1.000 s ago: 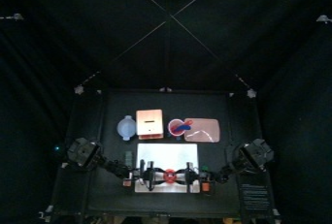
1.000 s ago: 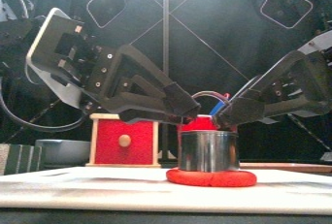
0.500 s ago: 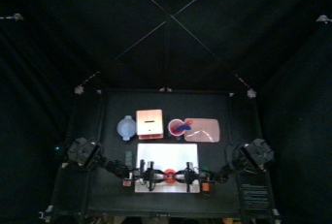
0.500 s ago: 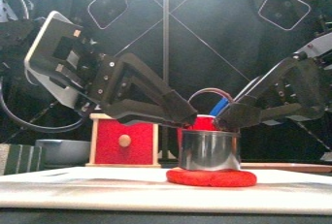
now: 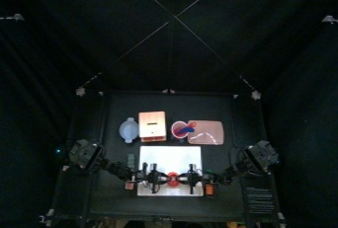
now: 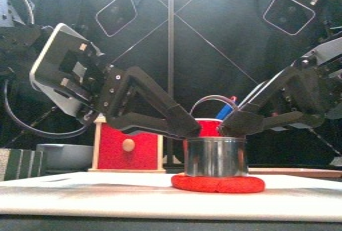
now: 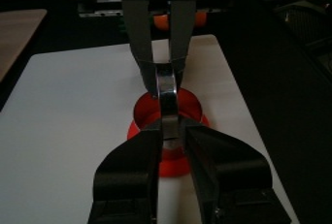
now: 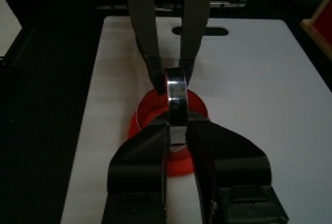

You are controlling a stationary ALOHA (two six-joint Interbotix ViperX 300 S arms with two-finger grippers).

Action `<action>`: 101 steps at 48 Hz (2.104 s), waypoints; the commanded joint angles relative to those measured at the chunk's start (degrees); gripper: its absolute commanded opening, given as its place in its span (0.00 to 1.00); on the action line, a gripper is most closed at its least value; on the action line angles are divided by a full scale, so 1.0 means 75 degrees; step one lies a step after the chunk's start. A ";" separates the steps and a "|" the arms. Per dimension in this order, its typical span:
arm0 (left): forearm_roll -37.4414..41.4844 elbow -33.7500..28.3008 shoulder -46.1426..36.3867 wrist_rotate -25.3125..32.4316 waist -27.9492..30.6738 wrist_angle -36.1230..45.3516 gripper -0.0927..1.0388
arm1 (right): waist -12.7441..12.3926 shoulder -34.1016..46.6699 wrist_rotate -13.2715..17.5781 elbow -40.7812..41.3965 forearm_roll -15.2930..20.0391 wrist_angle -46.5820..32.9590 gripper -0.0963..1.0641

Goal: Get the cutter from the drawer then cut the dough then place the extra dough in the bowl
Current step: Cut the dough

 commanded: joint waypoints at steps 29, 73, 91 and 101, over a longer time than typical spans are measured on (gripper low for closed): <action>-0.0363 0.0012 0.0211 -0.0023 0.0023 0.0563 0.63 | -0.0094 0.0445 0.0094 -0.0059 0.0258 0.0012 0.50; -0.0750 -0.0047 0.0422 -0.0023 0.0105 0.1160 0.63 | 0.0281 0.0762 0.0047 0.0082 0.1430 0.0645 0.49; -0.0773 0.0023 0.0363 -0.0023 0.0363 0.1172 0.63 | -0.0211 0.0586 -0.0023 0.0070 0.1113 0.0645 0.49; -0.0773 0.0094 0.0363 -0.0035 0.0527 0.1172 0.63 | -0.0492 0.0527 -0.0035 0.0082 0.0914 0.0645 0.49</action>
